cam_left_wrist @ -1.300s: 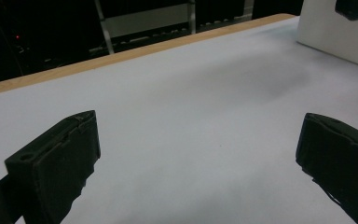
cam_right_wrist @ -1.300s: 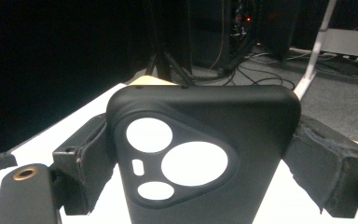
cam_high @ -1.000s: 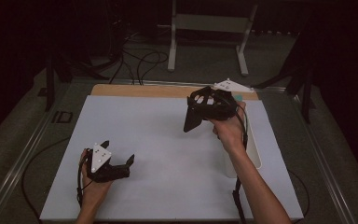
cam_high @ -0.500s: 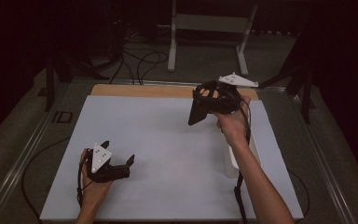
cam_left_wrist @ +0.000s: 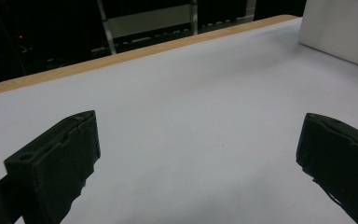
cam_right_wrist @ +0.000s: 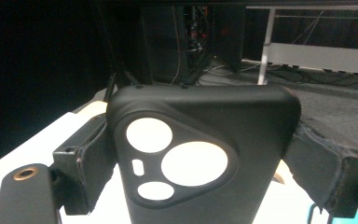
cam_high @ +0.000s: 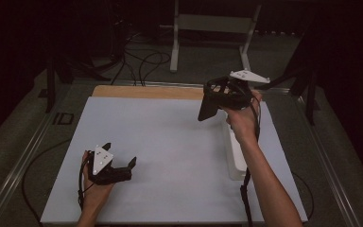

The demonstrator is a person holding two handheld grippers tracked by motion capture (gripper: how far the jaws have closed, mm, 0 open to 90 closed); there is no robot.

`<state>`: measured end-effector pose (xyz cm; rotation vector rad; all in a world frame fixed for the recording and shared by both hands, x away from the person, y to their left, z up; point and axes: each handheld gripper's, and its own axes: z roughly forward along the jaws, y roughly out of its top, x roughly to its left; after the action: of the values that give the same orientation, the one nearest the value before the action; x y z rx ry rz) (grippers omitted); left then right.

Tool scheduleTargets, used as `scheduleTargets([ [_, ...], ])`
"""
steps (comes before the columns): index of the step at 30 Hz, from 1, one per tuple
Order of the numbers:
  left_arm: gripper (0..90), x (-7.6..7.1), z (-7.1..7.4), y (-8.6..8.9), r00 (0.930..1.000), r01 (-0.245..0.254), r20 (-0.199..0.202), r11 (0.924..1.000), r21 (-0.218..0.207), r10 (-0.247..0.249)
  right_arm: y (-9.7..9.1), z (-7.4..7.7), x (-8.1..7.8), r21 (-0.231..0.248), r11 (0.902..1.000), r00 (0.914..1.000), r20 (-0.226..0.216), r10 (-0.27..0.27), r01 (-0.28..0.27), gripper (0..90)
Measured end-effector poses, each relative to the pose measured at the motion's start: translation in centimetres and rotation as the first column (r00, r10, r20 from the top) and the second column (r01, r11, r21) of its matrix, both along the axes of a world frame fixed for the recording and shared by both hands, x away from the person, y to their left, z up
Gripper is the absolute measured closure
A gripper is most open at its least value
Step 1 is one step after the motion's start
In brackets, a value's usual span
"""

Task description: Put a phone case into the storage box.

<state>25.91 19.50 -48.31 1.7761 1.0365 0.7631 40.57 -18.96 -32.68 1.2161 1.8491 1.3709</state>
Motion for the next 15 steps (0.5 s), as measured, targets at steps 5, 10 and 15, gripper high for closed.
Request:
scheduleTargets([
  [5,0.2,0.0,0.0,0.0,1.0000,0.000,-0.001,1.0000,0.003,0.000,-0.6,0.2,0.4,-0.002,0.9997,0.9997,-0.001,-0.023,0.023,14.4],
  [10,0.1,0.0,0.0,-0.1,1.0000,0.001,-0.001,1.0000,0.001,-0.001,-1.2,0.2,0.7,-0.003,0.9990,0.9990,-0.005,-0.045,0.045,14.4],
  [15,0.1,0.0,0.0,-0.1,1.0000,0.001,0.000,1.0000,0.000,-0.001,-1.7,0.2,0.9,-0.009,0.9977,0.9977,-0.009,-0.067,0.067,14.3],
])
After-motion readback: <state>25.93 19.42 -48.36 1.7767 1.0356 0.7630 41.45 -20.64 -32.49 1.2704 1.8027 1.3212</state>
